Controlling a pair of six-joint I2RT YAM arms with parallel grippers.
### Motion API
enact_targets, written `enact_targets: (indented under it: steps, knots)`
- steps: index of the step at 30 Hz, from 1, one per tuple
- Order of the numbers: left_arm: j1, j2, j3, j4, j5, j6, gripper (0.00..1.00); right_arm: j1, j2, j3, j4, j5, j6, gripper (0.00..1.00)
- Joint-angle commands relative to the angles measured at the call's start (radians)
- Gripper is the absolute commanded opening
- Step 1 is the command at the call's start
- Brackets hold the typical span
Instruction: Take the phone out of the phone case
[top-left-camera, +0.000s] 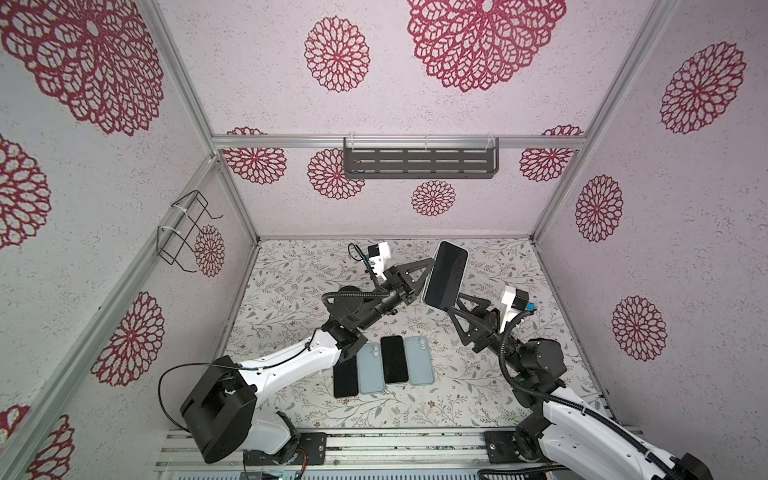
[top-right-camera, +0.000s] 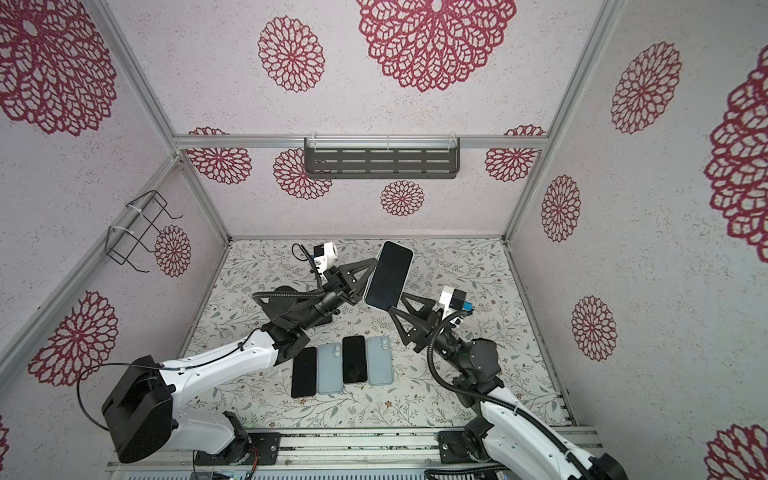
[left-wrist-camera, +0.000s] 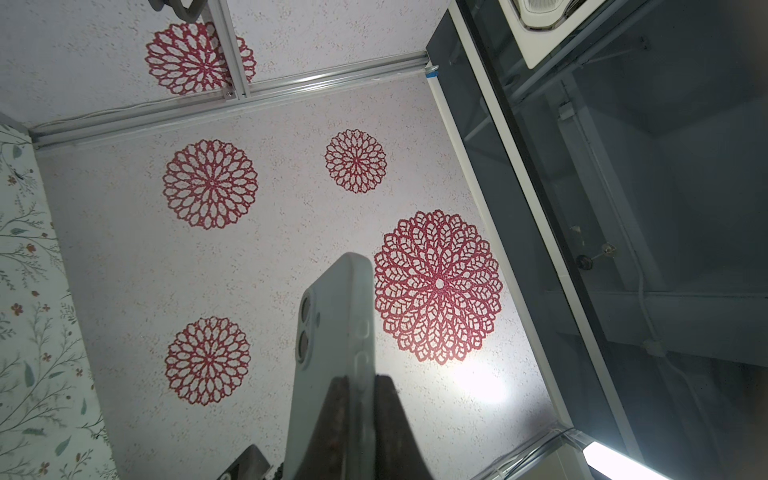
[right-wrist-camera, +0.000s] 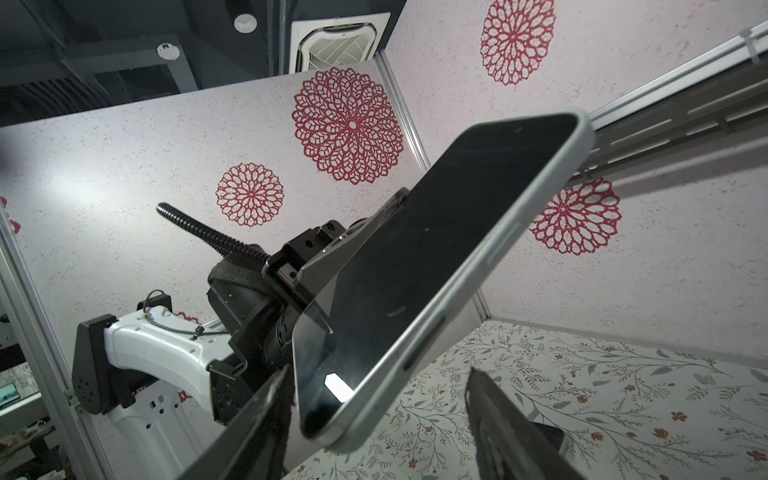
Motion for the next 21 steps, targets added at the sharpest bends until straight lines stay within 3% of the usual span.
enact_targets:
  steps: [1,11,21]
  knots:
    - [0.006,-0.032,-0.002,0.094,-0.017,-0.007,0.00,-0.036,0.020,0.044,0.117,-0.043,0.127,0.69]
    - [0.006,-0.022,-0.039,0.128,-0.024,-0.011,0.00,-0.102,0.160,0.119,0.307,-0.140,0.330,0.67]
    - [0.003,0.001,-0.041,0.158,-0.021,-0.015,0.00,-0.107,0.230,0.153,0.365,-0.186,0.394,0.47]
